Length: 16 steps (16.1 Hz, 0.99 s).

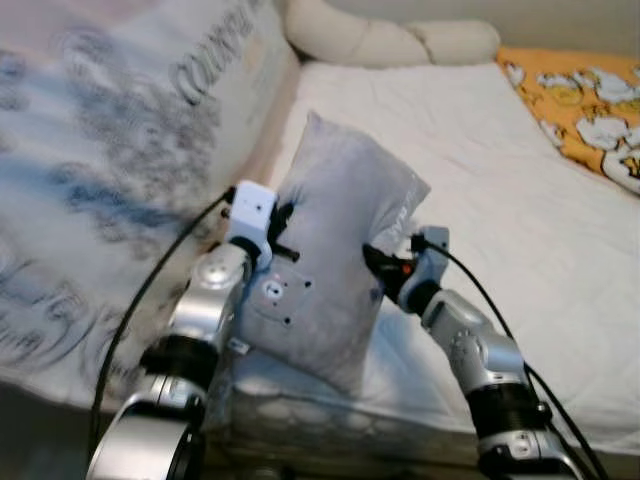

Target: Clean up the room

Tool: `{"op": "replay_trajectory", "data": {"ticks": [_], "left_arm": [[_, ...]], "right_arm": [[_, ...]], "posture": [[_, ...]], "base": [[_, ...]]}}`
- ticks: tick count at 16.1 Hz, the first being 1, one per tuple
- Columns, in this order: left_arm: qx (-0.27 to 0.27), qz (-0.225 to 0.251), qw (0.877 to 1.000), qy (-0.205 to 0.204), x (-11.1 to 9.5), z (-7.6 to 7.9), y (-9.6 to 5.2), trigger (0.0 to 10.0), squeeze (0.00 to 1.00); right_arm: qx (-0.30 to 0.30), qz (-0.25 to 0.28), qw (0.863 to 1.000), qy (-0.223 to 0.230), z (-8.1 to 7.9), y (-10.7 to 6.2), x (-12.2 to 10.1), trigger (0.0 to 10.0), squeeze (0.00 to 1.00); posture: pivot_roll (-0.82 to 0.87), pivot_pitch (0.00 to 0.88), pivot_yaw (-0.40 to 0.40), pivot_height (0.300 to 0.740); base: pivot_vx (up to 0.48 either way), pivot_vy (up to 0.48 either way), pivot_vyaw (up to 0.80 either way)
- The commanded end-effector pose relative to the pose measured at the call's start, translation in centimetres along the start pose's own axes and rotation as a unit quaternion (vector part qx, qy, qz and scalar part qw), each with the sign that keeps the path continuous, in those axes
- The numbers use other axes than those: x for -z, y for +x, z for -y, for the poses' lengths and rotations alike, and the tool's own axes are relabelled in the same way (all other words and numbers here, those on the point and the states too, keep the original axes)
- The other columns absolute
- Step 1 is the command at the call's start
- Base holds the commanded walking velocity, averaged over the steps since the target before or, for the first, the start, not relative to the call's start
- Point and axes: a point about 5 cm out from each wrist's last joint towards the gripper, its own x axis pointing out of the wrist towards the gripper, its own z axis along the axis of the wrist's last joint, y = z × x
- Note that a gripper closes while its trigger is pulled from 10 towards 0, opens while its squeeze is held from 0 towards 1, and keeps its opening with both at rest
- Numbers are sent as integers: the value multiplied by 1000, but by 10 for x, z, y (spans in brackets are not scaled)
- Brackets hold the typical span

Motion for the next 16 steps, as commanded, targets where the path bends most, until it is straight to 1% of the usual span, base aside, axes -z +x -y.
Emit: {"op": "replay_trajectory", "data": {"ticks": [1, 3, 5, 7, 8, 10, 12, 13, 14, 15, 16], "left_arm": [[-20, 33, 999, 27, -20, -7, 6, 10000, 0], [-55, 33, 997, 40, -23, -19, 9, 10000, 0], [-77, 33, 994, 64, -28, -30, 12, 10000, 0], [-88, 34, 993, 66, -33, -36, 15, 10000, 0], [-94, 34, 993, 68, -34, -39, 16, 10000, 0], [-102, 30, 990, 89, -34, -44, 16, 10000, 0], [-89, 20, 988, 125, -33, -48, 17, 10000, 0], [-91, 18, 987, 132, -34, -50, 16, 10000, 0], [-101, 5, 983, 150, -36, -58, 16, 10000, 0], [-105, -2, 982, 160, -35, -62, 15, 10000, 0], [-107, -5, 981, 162, -35, -63, 15, 10000, 0]], "right_arm": [[5, 12, 1000, -10, 3, -1, -6, 10000, 1000], [5, 6, 1000, -29, 10, -8, -6, 10000, 1000], [-9, -8, 999, -52, 18, -16, -4, 10000, 1000], [-16, -18, 997, -68, 23, -23, -3, 10000, 1000], [-25, -18, 997, -73, 23, -25, -3, 10000, 1000], [-55, -12, 995, -86, 19, -30, -6, 10000, 1000], [-122, -7, 987, -101, 7, -38, -10, 10000, 1000], [-137, -9, 985, -103, 5, -40, -10, 10000, 1000], [-180, -15, 977, -114, -1, -47, -12, 10000, 1000], [-197, -16, 973, -120, -3, -52, -14, 10000, 1000], [-201, -16, 972, -122, -3, -53, -15, 10000, 1000]], "posture": [[115, 0, 50, 740], [115, 0, 50, 740], [106, 0, 54, 740], [99, 0, 59, 740], [96, 0, 61, 740], [93, 0, 64, 740], [92, 0, 65, 740], [91, 0, 67, 740], [88, 0, 71, 740], [88, 0, 71, 740], [88, 0, 71, 740]], "base": [[0, 0, 0], [0, 0, 0], [0, 0, 0], [0, 0, 0], [0, 0, 0], [0, 0, 0], [0, 0, 0], [0, 0, 0], [0, 0, 0], [0, 0, 0], [0, 0, 0]]}}
